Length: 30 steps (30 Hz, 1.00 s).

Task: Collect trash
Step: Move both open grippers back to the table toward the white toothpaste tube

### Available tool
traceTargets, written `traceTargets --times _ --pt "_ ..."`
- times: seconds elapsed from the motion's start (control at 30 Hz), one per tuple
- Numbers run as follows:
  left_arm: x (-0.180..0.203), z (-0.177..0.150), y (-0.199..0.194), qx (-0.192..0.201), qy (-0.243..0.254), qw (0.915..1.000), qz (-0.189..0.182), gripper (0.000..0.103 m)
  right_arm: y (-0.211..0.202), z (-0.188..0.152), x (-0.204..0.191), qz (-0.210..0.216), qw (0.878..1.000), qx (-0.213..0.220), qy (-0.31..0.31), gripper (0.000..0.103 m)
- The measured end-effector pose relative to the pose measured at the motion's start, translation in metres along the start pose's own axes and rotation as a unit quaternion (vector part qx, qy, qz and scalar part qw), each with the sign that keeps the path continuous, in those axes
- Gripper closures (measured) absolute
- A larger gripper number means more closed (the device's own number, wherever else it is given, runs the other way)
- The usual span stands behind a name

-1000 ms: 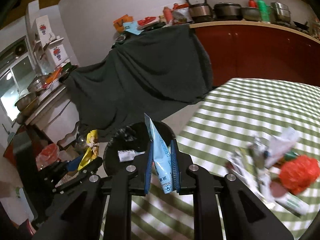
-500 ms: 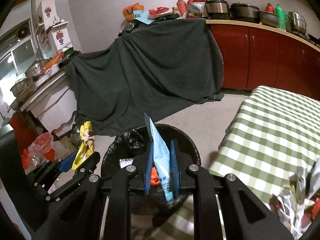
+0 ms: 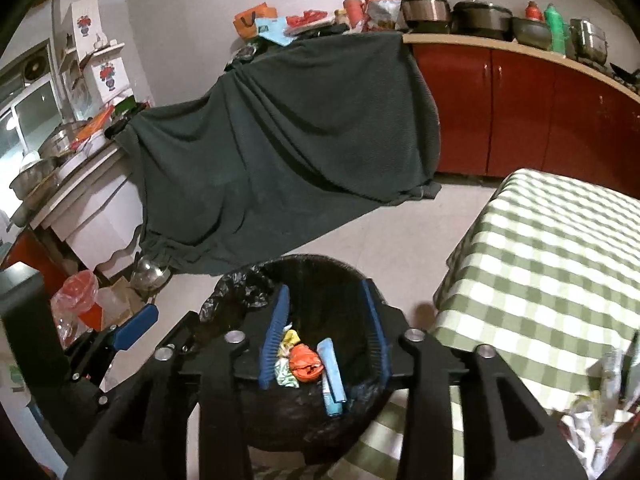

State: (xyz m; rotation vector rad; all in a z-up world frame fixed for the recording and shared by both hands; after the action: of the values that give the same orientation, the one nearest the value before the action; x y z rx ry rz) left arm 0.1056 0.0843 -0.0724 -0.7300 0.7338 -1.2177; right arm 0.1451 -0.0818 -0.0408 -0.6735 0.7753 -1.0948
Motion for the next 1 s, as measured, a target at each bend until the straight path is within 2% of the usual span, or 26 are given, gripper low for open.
traceTargets --times 0.03,0.23,0.37,0.47,0.6,0.73,0.87,1.0 --pt "0.001 0.000 -0.003 0.001 0.001 1.0000 0.000 0.055 -0.007 -0.002 0.002 -0.004 1.000 0.008 0.000 0.053" --pt "0.009 -0.004 -0.027 0.011 0.007 0.9997 -0.022 0.050 -0.049 -0.019 0.028 -0.030 0.998 0.046 0.012 0.041" --pt "0.024 -0.009 -0.043 0.006 0.017 0.9983 -0.056 0.048 -0.077 -0.037 0.059 -0.054 0.996 0.057 0.038 0.036" --pt "0.042 -0.015 -0.055 0.009 0.033 0.9969 -0.071 0.046 -0.097 -0.055 0.086 -0.077 0.994 0.060 0.055 0.036" --pt "0.068 -0.023 -0.067 0.009 0.055 0.9947 -0.087 0.043 -0.124 -0.083 0.124 -0.129 0.987 0.061 0.073 0.036" --pt "0.090 -0.031 -0.073 -0.003 0.069 0.9916 -0.110 0.043 -0.137 -0.108 0.157 -0.168 0.981 0.044 0.090 0.036" --pt "0.112 -0.039 -0.078 -0.007 0.089 0.9895 -0.114 0.043 -0.136 -0.133 0.182 -0.175 0.979 0.015 0.106 0.038" --pt "0.125 -0.044 -0.079 -0.011 0.099 0.9888 -0.111 0.043 -0.128 -0.148 0.187 -0.165 0.981 -0.007 0.104 0.043"
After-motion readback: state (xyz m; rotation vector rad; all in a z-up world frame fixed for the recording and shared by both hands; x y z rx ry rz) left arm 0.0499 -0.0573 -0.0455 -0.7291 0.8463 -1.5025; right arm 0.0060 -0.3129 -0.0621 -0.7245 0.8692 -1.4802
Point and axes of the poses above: each gripper's, at about its wrist camera, not at the fingertips, and y roughly the way its jaws point, x to its right, z to its top, the point moved 1 cm from there along y, roughly the way its jaws point, and after that the axes turned 15 degrees about -x, right-handed, at the moved point
